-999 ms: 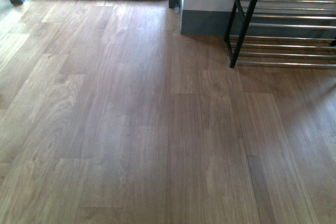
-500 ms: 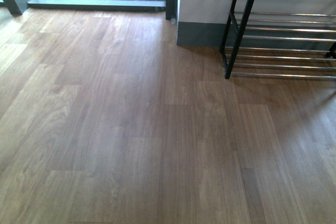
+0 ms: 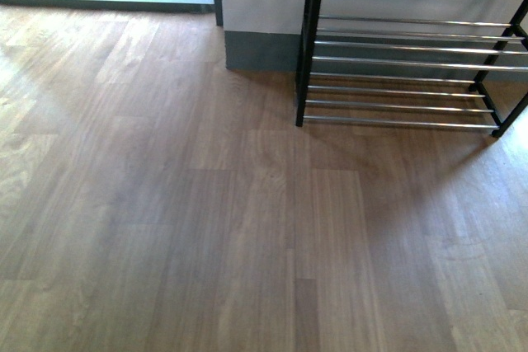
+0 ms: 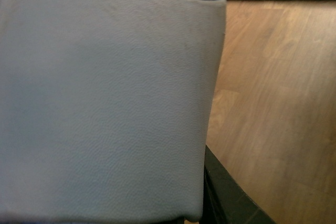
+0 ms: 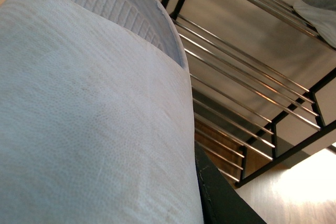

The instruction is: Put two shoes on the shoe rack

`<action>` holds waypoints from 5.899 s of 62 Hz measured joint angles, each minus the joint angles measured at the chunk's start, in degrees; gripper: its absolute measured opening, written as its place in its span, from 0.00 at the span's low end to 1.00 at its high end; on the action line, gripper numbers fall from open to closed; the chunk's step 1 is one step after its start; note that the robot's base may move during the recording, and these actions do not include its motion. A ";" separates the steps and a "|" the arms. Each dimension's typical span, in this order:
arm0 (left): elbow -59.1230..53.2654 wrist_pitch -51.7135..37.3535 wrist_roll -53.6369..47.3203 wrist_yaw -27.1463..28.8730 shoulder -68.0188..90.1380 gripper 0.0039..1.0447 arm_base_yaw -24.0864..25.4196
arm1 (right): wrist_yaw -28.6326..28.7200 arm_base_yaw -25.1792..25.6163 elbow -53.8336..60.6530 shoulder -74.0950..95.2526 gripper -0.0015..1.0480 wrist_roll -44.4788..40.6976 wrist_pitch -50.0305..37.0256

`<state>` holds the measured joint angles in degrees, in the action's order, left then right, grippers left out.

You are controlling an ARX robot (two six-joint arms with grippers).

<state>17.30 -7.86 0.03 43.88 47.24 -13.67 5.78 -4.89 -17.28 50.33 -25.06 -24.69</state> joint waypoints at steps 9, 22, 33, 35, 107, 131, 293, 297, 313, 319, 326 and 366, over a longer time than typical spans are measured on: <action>0.00 0.00 -0.02 -0.04 0.04 0.01 -0.09 | -0.09 0.04 0.02 0.09 0.01 0.00 0.02; 0.00 0.00 0.00 -0.13 0.04 0.01 -0.09 | -0.09 0.04 0.00 0.04 0.01 0.00 0.00; 0.00 0.00 -0.02 -0.17 0.07 0.01 -0.15 | -0.13 0.09 0.00 0.04 0.01 0.00 0.00; 0.00 0.00 -0.02 -0.17 0.04 0.01 -0.15 | -0.15 0.09 0.00 0.04 0.01 0.00 0.00; 0.00 0.00 -0.02 -0.13 0.07 0.01 -0.15 | -0.13 0.09 -0.04 0.09 0.01 0.04 0.00; 0.00 0.00 -0.02 -0.13 0.09 0.01 -0.15 | -0.13 0.07 -0.09 0.04 0.01 0.02 0.00; 0.00 0.00 -0.02 -0.15 0.13 0.01 -0.07 | -19.37 0.72 -47.74 60.92 0.91 1.73 8.83; 0.00 0.00 -0.02 -0.15 0.13 0.01 -0.07 | -18.12 1.88 -47.87 59.49 0.92 2.51 12.07; 0.00 0.00 -0.02 -0.15 0.13 0.01 -0.07 | -10.40 7.89 -49.29 51.58 0.91 4.70 23.37; 0.00 0.00 -0.02 -0.17 0.13 0.01 -0.07 | -8.72 8.68 -48.98 48.35 0.91 4.72 23.96; 0.00 0.00 -0.02 -0.15 0.13 0.01 -0.07 | -7.76 9.40 -46.97 44.35 0.91 4.50 23.04; 0.00 0.00 -0.02 -0.15 0.13 0.01 -0.07 | -2.40 8.59 -11.32 27.32 0.28 23.71 -24.68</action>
<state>17.30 -7.86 0.01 43.72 47.37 -13.74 3.38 3.70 -28.60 77.65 -1.34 -49.36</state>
